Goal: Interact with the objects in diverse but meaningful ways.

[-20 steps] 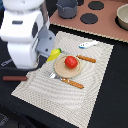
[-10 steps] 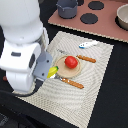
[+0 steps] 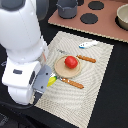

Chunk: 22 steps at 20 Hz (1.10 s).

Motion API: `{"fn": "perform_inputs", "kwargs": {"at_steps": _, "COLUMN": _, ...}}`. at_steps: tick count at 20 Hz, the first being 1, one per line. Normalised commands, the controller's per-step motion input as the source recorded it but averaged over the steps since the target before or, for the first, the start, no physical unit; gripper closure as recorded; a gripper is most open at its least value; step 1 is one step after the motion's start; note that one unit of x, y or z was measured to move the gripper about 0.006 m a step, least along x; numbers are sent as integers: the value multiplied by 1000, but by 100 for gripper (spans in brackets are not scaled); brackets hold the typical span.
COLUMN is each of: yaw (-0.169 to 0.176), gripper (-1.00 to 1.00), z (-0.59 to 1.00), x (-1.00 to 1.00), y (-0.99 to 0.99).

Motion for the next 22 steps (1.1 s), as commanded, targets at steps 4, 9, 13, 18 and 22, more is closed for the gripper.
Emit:
{"fn": "perform_inputs", "kwargs": {"at_steps": 4, "yaw": 0, "gripper": 100, "z": -18, "x": 138, "y": -42}}
{"fn": "perform_inputs", "kwargs": {"at_steps": 9, "yaw": 0, "gripper": 100, "z": -30, "x": 91, "y": -60}}
{"fn": "perform_inputs", "kwargs": {"at_steps": 13, "yaw": -5, "gripper": -100, "z": 0, "x": 154, "y": 0}}
{"fn": "perform_inputs", "kwargs": {"at_steps": 18, "yaw": 0, "gripper": -100, "z": -1, "x": 100, "y": -15}}
{"fn": "perform_inputs", "kwargs": {"at_steps": 22, "yaw": -3, "gripper": -100, "z": 781, "x": 49, "y": -7}}
